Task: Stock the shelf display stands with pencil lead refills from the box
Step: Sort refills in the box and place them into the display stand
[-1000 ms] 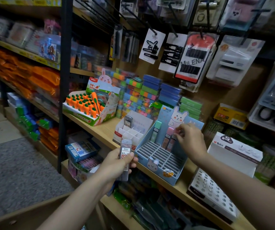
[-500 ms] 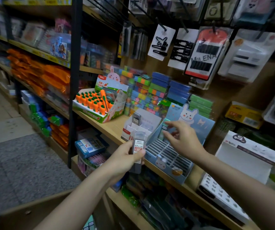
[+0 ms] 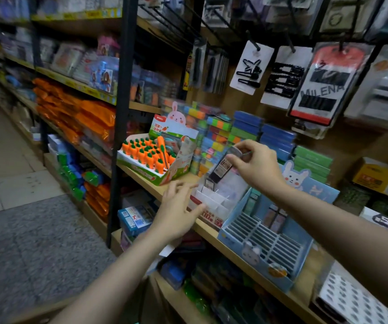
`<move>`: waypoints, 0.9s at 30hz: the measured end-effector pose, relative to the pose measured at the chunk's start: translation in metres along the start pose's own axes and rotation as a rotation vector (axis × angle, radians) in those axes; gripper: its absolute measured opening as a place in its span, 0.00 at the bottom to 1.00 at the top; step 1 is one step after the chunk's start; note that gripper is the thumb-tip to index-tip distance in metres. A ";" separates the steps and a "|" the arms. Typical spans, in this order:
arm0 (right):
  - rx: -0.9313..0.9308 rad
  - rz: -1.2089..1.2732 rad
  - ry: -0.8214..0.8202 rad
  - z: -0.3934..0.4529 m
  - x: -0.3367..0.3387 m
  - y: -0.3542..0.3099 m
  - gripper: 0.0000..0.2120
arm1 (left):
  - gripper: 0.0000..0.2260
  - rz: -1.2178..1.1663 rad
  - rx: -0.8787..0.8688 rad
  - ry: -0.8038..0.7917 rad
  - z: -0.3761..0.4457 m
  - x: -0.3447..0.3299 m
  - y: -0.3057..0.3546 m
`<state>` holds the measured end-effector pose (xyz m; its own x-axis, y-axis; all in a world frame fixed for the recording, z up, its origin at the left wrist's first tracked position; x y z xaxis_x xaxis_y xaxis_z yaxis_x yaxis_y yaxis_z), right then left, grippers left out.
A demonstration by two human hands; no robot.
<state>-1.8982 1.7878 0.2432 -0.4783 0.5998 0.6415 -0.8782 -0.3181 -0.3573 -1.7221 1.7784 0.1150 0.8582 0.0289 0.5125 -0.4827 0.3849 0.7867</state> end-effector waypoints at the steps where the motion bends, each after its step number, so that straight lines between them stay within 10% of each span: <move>1: -0.013 -0.002 0.007 0.006 -0.007 0.005 0.06 | 0.25 0.035 -0.053 -0.033 0.005 -0.001 -0.002; 27: 0.033 -0.381 -0.225 0.011 -0.085 0.041 0.14 | 0.31 0.174 -0.123 -0.231 0.016 -0.031 -0.026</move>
<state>-1.8935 1.7159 0.1817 -0.1076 0.5049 0.8564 -0.9903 -0.1305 -0.0475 -1.7389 1.7523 0.0843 0.6954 -0.1009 0.7115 -0.5821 0.5015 0.6400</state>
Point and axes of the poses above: each hand's wrist, its own z-axis towards the middle knuckle, its own x-axis out of the back of the hand, y = z × x, the point moved 4 cm from there along z, towards the middle knuckle, and after that the axes turned 6 degrees about x, right-handed, at the moved point
